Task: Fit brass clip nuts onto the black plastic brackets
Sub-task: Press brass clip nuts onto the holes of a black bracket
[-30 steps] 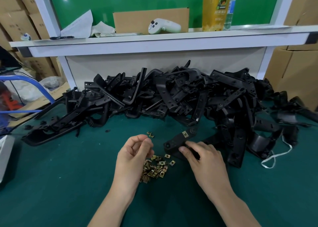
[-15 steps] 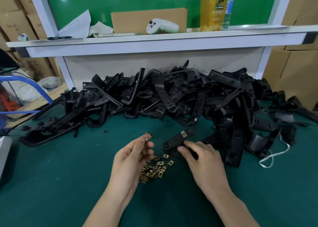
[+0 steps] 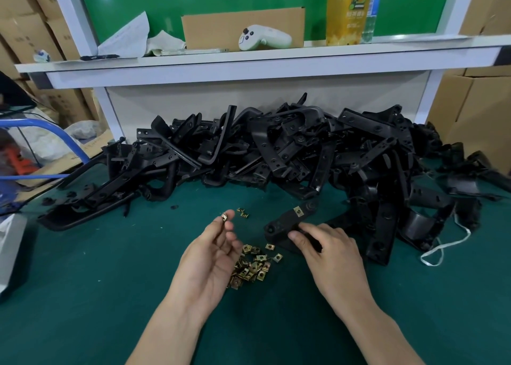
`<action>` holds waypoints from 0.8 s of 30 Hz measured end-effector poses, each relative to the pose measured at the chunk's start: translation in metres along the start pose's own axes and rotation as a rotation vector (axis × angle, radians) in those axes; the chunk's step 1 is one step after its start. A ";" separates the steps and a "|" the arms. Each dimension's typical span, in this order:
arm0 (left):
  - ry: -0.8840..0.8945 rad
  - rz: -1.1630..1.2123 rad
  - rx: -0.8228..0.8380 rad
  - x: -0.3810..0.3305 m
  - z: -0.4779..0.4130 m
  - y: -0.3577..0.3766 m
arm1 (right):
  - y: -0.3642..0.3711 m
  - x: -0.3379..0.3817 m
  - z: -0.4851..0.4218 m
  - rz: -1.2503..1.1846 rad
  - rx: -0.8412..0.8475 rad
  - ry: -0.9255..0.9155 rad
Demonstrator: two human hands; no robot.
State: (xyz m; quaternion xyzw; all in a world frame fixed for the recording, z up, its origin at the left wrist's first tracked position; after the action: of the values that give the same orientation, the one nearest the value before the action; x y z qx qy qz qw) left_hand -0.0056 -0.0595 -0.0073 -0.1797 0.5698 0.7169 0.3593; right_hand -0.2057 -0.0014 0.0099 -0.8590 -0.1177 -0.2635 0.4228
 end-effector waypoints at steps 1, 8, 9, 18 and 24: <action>-0.001 0.004 0.003 0.000 0.000 0.000 | 0.000 0.000 0.000 0.003 0.001 -0.001; 0.113 -0.147 0.053 -0.005 0.002 0.003 | 0.000 0.000 0.000 -0.010 0.001 0.005; 0.137 -0.178 0.059 -0.005 0.003 0.003 | 0.000 0.001 0.000 -0.013 0.000 0.005; 0.225 -0.303 0.096 -0.008 0.009 0.007 | -0.001 0.002 0.000 -0.013 -0.001 -0.003; 0.210 -0.270 0.102 -0.009 0.008 0.007 | 0.000 0.002 0.000 -0.003 0.011 -0.003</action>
State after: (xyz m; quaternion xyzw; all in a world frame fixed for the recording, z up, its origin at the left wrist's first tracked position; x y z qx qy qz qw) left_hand -0.0035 -0.0553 0.0053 -0.3101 0.6106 0.6096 0.3992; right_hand -0.2044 -0.0014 0.0114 -0.8569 -0.1207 -0.2623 0.4269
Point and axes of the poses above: each hand's wrist, its own z-axis away from the middle knuckle, its own y-axis out of the palm, x = y × z, the point moved 8 cm from there along -z, towards the middle knuckle, and after that the axes turned 8 degrees about -x, right-handed, at the moved point
